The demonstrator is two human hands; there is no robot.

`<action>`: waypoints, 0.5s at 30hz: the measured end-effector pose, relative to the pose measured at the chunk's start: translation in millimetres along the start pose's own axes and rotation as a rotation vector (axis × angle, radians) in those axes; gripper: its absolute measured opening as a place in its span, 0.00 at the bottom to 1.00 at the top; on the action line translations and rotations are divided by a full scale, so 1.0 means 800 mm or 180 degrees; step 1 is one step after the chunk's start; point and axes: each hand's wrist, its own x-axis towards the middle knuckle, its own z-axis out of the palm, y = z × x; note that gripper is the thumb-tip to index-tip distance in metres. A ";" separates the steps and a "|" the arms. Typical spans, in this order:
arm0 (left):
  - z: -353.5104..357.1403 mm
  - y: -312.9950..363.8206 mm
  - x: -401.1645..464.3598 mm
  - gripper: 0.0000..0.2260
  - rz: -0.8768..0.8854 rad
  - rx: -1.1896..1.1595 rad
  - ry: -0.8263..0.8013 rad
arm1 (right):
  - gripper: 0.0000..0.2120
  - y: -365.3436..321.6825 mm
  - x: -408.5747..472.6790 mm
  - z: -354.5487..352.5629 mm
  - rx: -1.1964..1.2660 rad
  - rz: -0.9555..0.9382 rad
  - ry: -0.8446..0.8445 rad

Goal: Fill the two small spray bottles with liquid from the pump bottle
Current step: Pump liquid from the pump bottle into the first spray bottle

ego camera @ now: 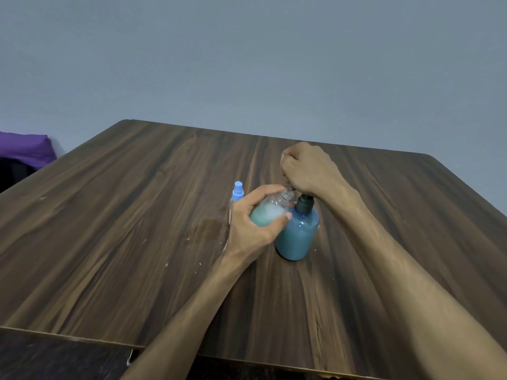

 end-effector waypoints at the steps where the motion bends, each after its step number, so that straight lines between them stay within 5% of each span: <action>1: 0.001 0.001 0.001 0.17 -0.0020 -0.0003 -0.0006 | 0.11 0.000 0.000 0.002 -0.0004 0.0026 -0.0070; 15: 0.000 -0.002 0.001 0.17 -0.0033 -0.0050 -0.0029 | 0.13 -0.004 -0.001 -0.003 0.0024 -0.0004 -0.0049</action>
